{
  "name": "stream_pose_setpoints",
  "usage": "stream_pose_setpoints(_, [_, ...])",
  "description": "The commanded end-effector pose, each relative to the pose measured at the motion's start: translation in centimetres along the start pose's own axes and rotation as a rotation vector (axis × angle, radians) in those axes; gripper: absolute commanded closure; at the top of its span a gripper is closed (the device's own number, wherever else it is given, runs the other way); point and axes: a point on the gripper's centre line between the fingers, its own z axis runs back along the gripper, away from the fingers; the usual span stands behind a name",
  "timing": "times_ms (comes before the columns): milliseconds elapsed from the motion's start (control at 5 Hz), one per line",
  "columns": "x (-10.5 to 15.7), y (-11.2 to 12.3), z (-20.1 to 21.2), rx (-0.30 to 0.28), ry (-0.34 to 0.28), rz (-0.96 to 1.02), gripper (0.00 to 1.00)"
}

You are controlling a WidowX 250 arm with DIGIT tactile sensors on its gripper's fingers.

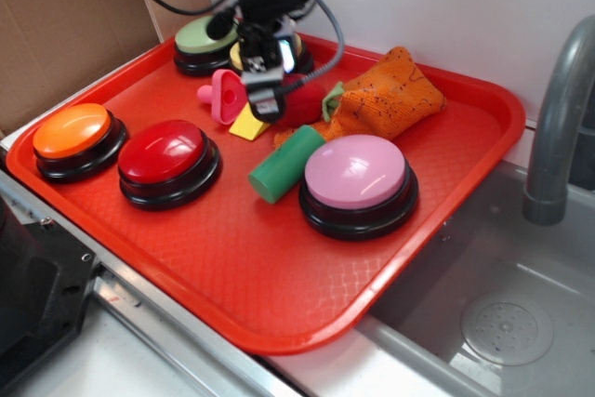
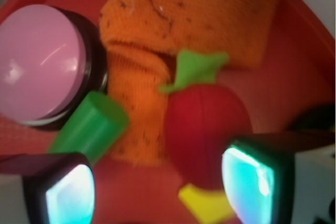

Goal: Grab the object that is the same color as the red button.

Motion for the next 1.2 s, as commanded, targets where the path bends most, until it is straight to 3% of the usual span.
stream_pose_setpoints(0, [1.4,1.9,-0.8,0.039,-0.027,-0.048,0.0])
stream_pose_setpoints(400, [0.1,3.4,-1.4,0.03,-0.016,-0.001,0.0])
stream_pose_setpoints(600, [0.0,3.9,-1.7,0.038,-0.007,0.032,0.07])
stream_pose_setpoints(800, [0.0,3.9,-1.4,0.05,-0.004,0.038,1.0])
stream_pose_setpoints(1000, [0.0,4.0,-0.9,0.062,-0.008,0.087,1.0])
